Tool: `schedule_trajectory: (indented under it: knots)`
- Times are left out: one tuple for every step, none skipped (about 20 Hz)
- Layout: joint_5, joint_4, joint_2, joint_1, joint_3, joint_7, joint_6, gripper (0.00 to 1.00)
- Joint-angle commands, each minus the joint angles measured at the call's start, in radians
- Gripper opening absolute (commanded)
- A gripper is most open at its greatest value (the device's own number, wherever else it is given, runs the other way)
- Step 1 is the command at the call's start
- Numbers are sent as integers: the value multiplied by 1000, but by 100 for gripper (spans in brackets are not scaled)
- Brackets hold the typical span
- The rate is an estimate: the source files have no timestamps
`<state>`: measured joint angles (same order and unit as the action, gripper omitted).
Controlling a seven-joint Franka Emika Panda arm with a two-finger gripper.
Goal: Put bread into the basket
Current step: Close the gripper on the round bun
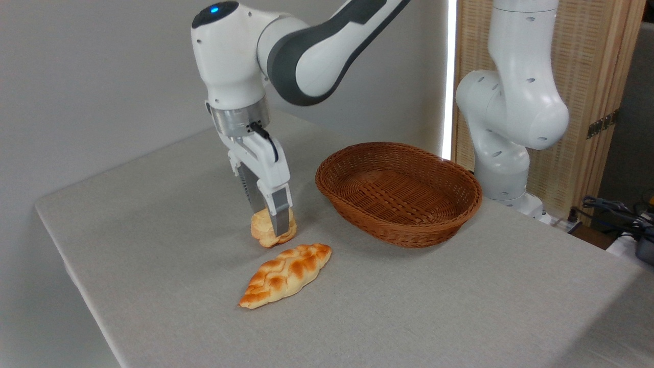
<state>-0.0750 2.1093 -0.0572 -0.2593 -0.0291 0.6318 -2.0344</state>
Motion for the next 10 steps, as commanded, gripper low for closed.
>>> schedule_trajectory:
  knots:
    - [-48, 1, 14, -9, 11, 12, -32, 100]
    - [-55, 1, 14, -9, 11, 12, -33, 100]
    - [-55, 1, 14, -9, 11, 12, -33, 100]
    - [-57, 0, 13, -9, 12, 12, -32, 100]
    - [-57, 0, 13, -8, 14, 12, -32, 100]
    - [-57, 0, 13, -8, 14, 11, -30, 100]
    - [-57, 0, 13, -8, 14, 9, -30, 100]
    - [-57, 0, 13, -8, 14, 9, -26, 100]
    - [-57, 0, 10, -8, 14, 11, -23, 100]
    - [-57, -3, 5, -8, 20, 12, -18, 100]
